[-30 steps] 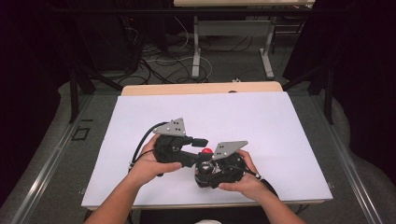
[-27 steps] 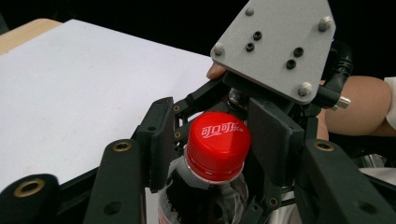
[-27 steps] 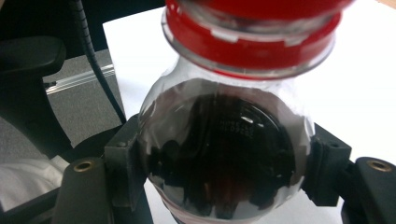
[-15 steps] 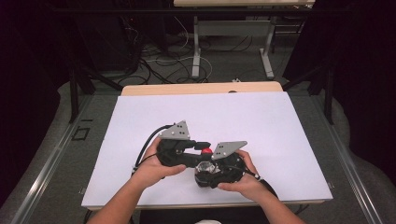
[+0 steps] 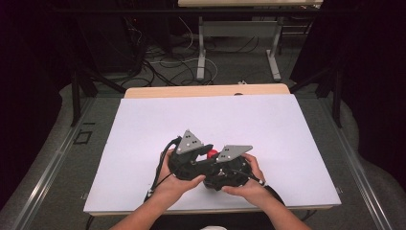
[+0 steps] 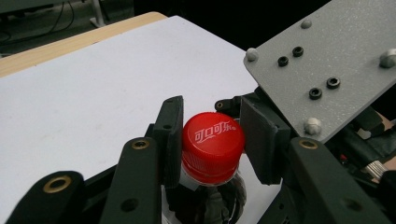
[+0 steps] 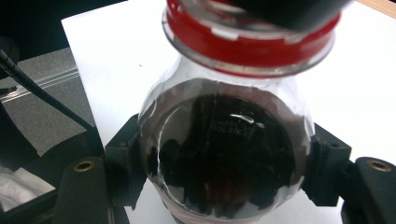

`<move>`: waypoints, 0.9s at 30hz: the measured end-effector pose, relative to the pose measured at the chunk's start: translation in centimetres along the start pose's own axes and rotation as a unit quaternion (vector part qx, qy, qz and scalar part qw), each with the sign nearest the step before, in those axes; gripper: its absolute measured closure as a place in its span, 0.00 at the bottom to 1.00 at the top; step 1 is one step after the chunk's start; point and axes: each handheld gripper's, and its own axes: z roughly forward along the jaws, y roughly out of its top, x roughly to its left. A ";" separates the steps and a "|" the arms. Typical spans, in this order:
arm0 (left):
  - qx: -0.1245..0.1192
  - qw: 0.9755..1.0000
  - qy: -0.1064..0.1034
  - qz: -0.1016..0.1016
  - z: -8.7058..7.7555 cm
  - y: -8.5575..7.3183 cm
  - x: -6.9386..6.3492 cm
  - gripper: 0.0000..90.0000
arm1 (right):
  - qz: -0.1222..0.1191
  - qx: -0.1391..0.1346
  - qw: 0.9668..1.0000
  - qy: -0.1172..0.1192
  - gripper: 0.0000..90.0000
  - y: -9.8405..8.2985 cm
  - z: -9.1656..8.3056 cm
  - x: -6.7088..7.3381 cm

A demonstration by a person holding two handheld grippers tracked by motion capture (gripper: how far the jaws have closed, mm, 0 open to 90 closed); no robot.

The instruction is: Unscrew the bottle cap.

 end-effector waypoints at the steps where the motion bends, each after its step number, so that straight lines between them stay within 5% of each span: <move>1: 0.001 1.000 -0.005 0.004 0.0 0.0 0.1 0.68 | 0.000 -0.001 1.000 0.000 0.33 0.0 0.0 0.0; 8: -0.010 0.999 -0.033 0.024 -0.7 0.2 1.5 0.55 | -0.003 -0.012 1.000 0.005 0.33 0.0 0.0 -0.1; 11: -0.015 0.998 -0.059 0.024 -1.4 0.3 2.2 0.47 | -0.002 -0.010 1.000 0.017 0.33 0.0 -0.1 -0.1; 14: -0.017 0.995 -0.082 0.047 -2.0 0.4 2.9 0.45 | -0.004 -0.012 1.000 0.019 0.33 0.0 0.0 0.0; 20: 0.004 0.985 -0.153 0.084 -2.1 0.5 4.1 0.45 | -0.008 -0.014 0.999 0.037 0.33 0.1 -0.1 0.0; 23: 0.008 0.978 -0.192 0.085 -1.7 0.4 4.7 0.46 | -0.013 -0.012 0.999 0.047 0.33 0.1 -0.1 0.1; 27: 0.004 0.973 -0.219 0.069 -1.0 0.3 5.3 0.50 | -0.017 -0.013 0.998 0.051 0.33 0.1 0.0 0.2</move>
